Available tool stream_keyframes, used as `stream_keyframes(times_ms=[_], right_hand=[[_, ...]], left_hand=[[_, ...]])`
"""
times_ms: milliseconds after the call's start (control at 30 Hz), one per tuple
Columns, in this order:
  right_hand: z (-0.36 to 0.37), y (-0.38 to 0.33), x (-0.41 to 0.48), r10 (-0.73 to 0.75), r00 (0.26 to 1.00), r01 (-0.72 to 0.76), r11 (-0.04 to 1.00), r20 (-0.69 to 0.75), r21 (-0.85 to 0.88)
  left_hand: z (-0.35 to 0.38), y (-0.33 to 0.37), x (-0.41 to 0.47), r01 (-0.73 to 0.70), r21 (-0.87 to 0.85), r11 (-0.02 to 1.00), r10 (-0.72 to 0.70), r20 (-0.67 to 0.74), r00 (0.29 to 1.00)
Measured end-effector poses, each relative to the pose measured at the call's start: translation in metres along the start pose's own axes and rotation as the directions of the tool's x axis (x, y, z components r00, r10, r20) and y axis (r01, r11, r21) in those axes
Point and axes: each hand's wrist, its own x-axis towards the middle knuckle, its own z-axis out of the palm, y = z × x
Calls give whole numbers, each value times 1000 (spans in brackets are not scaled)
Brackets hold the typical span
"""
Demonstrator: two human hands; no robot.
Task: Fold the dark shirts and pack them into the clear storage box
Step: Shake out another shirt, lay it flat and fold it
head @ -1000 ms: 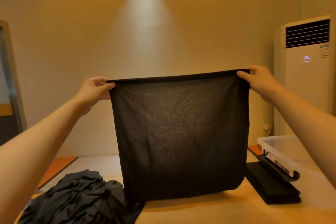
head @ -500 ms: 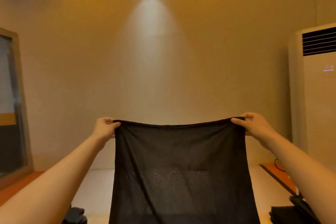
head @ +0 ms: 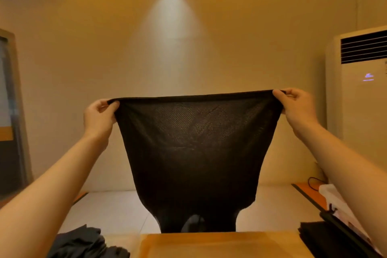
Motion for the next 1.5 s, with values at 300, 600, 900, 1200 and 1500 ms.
stream_keyframes(times_ms=[300,600,900,1200,1500], right_hand=[[-47,0,-93,69,998,-70,993,-12,-97],[-71,-7,-229,8,969,-31,995,-247,-90],[-110,-18,-340,7,916,-36,997,-401,-65],[-141,-37,-396,-18,930,-64,976,-367,-210],[-185,-69,-402,239,950,-284,929,-199,-237]], left_hand=[[-61,-8,-117,-6,66,998,-6,176,984],[-92,-7,-262,59,49,997,-57,-32,998],[-133,-5,-347,-17,132,991,37,-155,987],[-165,-6,-408,-103,237,966,151,-194,969],[-171,19,-410,-124,183,975,145,-108,984]])
